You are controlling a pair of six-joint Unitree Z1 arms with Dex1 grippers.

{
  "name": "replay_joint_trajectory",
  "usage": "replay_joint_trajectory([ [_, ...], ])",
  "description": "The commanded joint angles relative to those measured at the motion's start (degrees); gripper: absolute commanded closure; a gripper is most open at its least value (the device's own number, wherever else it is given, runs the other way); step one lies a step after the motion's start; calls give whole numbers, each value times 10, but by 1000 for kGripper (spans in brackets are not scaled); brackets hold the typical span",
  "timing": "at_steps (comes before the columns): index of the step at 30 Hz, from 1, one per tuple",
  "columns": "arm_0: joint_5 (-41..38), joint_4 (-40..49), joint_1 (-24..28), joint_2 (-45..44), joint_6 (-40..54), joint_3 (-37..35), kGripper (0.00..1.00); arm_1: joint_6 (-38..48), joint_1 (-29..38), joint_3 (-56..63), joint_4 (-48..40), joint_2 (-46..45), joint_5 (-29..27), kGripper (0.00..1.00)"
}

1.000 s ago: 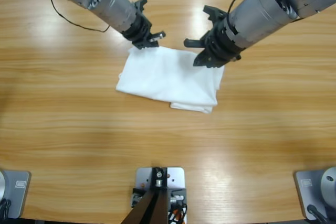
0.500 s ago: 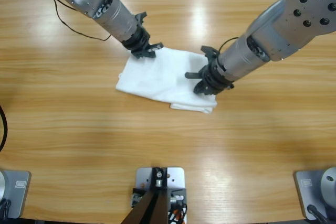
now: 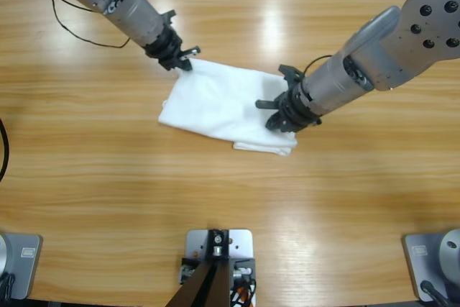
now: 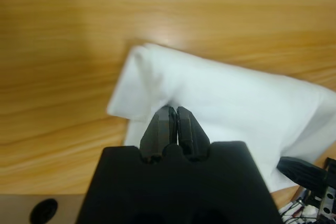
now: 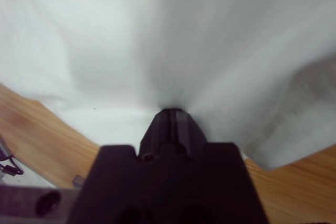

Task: Fold clothes

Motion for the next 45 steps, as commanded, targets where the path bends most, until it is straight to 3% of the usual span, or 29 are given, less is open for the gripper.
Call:
replay_joint_trajectory([
  [1, 32, 25, 47, 37, 7, -1, 1000, 8, 5, 59, 7, 46, 3, 1000],
  [5, 24, 27, 53, -57, 14, 0, 1000, 8, 5, 59, 7, 42, 3, 1000],
  [9, -1, 26, -21, -100, 8, 5, 1000, 8, 5, 58, 5, 46, 3, 1000],
  [14, -24, -2, -99, -64, -39, 4, 1000, 7, 5, 57, 5, 47, 3, 1000],
  [22, -45, -5, -108, 41, -37, -10, 1000, 0, 5, 61, 4, 50, 3, 1000],
  [39, -30, 0, 19, 71, -41, -23, 1000, -5, 3, 64, -3, 65, 9, 1000],
  [45, -7, 9, 86, 28, -31, -15, 1000, -5, 3, 70, -3, 56, 9, 1000],
])
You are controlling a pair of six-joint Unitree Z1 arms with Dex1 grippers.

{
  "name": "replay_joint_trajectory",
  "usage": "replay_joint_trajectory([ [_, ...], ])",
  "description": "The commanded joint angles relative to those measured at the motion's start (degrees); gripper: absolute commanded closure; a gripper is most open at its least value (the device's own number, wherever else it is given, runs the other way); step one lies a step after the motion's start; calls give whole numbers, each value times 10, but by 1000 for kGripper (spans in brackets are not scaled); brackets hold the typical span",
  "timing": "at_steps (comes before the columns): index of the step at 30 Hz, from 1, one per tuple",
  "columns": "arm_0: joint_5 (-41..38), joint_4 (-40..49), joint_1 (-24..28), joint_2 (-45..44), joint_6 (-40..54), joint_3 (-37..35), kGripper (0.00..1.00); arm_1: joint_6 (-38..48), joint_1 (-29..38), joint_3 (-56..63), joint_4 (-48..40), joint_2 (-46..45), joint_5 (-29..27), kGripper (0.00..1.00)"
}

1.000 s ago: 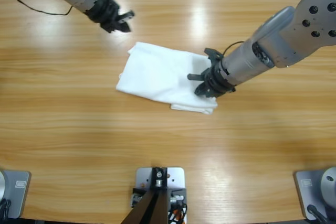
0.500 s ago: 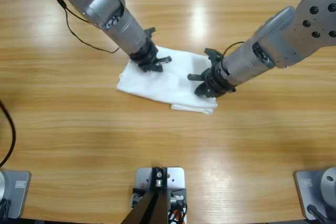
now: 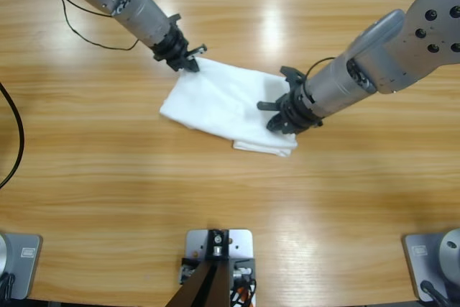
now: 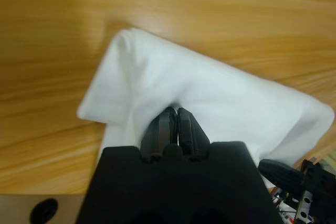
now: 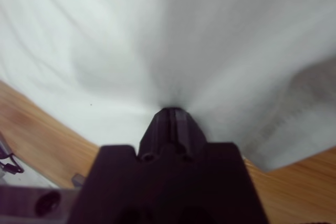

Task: Fold clothes

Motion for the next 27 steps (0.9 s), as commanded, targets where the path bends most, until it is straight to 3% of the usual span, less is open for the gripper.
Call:
replay_joint_trajectory([
  [1, 29, 10, 92, -17, 11, 12, 1000, -4, 4, 58, 6, 58, 4, 1000],
  [6, 29, 45, 65, -149, 27, 50, 1000, -3, 4, 56, 6, 48, 1, 1000],
  [13, 42, 38, -92, -272, -18, 171, 1000, -2, 4, 55, 7, 38, -3, 1000],
  [17, 38, -52, -115, -240, -61, 232, 1000, -2, 5, 58, 10, 35, -6, 1000],
  [22, 34, -157, -115, -134, -97, 228, 1000, -2, 5, 61, 12, 34, -5, 1000],
  [27, 20, -173, -113, -80, -103, 222, 1000, -2, 5, 60, 10, 42, -4, 1000],
])
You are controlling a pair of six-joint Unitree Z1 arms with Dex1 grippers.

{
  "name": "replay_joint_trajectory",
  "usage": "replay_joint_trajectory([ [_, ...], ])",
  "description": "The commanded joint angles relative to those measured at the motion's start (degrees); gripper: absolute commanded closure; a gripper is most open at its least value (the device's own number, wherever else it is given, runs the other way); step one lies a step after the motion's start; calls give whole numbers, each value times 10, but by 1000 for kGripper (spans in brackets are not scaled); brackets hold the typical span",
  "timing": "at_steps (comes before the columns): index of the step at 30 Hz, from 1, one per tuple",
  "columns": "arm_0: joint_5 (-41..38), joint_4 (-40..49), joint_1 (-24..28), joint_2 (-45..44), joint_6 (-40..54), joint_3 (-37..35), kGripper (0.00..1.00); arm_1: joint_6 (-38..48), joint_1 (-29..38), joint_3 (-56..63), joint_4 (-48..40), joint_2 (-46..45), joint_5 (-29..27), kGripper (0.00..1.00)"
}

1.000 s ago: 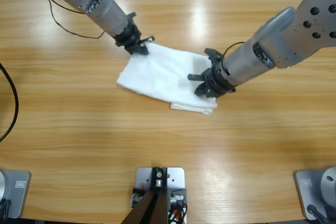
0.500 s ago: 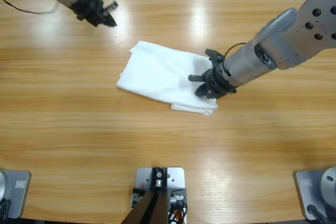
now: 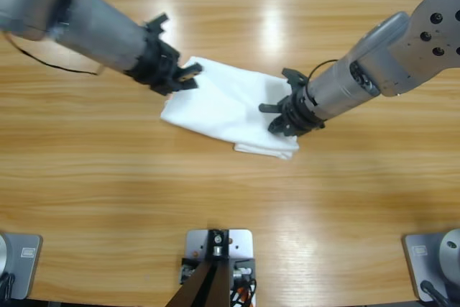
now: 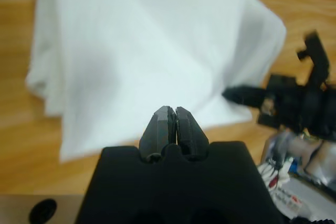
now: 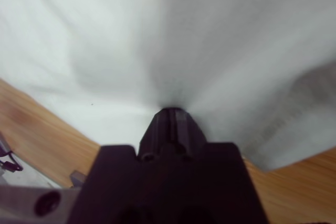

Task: Fold clothes

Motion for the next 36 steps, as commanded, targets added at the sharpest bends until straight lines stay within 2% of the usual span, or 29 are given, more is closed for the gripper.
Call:
replay_joint_trajectory([
  [1, -15, -46, -2, 113, -23, 21, 1000, -4, 5, 50, 12, 52, -4, 1000],
  [13, -1, -47, 99, -7, -3, 199, 1000, -4, 5, 47, 3, 66, 0, 1000],
  [16, 1, -47, 122, -40, 11, 220, 1000, -4, 8, 49, 7, 43, -26, 1000],
  [17, 1, -47, 124, -54, 13, 219, 1000, -4, 18, 47, 19, 22, -52, 943],
  [18, 1, -47, 125, -73, 14, 217, 1000, -3, 31, 40, 52, 0, -81, 305],
  [19, 2, -47, 124, -99, 20, 212, 1000, -3, 45, 20, 99, -27, -116, 9],
  [20, 6, -42, 121, -119, 27, 205, 1000, -3, 60, -13, 148, -68, -154, 0],
  [23, 23, -8, 102, -159, 32, 178, 1000, 4, 72, -96, 258, -138, -199, 0],
  [25, 30, 12, 86, -172, 33, 165, 1000, 17, 73, -136, 318, -165, -212, 0],
  [30, 39, 56, 39, -187, 28, 118, 1000, 47, 73, -148, 380, -236, -226, 0],
  [31, 39, 63, 25, -177, 27, 99, 861, 57, 73, -147, 403, -241, -242, 0],
  [32, 39, 75, 8, -161, 27, 70, 495, 70, 73, -143, 426, -245, -258, 0],
  [33, 40, 94, -13, -135, 28, 24, 177, 81, 73, -133, 441, -250, -269, 0],
  [34, 44, 106, -32, -110, 27, -17, 44, 90, 73, -121, 450, -256, -276, 0],
  [36, 56, 154, -62, -49, 19, -117, 4, 103, 66, -96, 456, -274, -279, 0],
])
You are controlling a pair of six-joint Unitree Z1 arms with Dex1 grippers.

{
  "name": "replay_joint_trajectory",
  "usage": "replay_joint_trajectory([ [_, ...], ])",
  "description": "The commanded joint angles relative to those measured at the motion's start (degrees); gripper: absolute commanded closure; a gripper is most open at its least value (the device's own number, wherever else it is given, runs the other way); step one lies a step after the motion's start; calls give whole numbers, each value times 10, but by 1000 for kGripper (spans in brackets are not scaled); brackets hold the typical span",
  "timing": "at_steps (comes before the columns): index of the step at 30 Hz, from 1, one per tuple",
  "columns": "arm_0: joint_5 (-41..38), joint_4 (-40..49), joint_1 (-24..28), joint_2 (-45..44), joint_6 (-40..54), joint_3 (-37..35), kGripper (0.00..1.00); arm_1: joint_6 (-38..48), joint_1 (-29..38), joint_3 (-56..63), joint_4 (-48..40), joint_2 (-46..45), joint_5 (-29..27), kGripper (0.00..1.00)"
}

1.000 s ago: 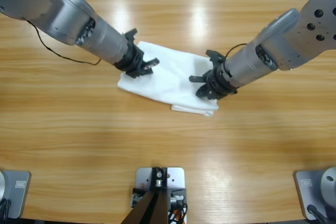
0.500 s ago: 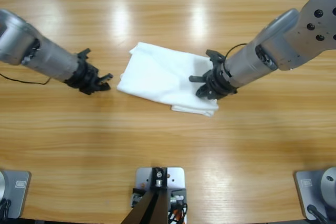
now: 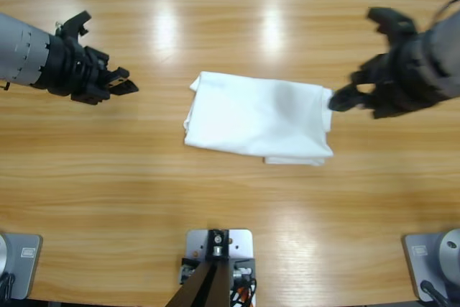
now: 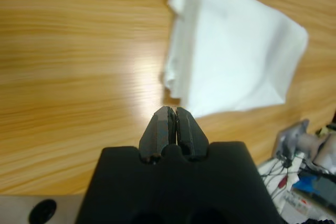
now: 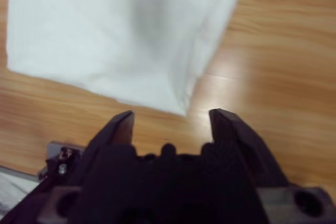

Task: Fold clothes

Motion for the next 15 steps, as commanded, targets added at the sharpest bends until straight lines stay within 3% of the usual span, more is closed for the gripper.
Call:
replay_joint_trajectory([
  [1, 33, 135, -117, 163, -12, -283, 4, 63, -11, 69, 77, -71, -51, 0],
  [6, 57, 273, -171, 337, -27, -538, 17, 55, -60, 99, 82, -127, -39, 0],
  [15, 78, 512, -202, 549, -92, -847, 9, -6, -138, 141, 70, -157, -36, 0],
])
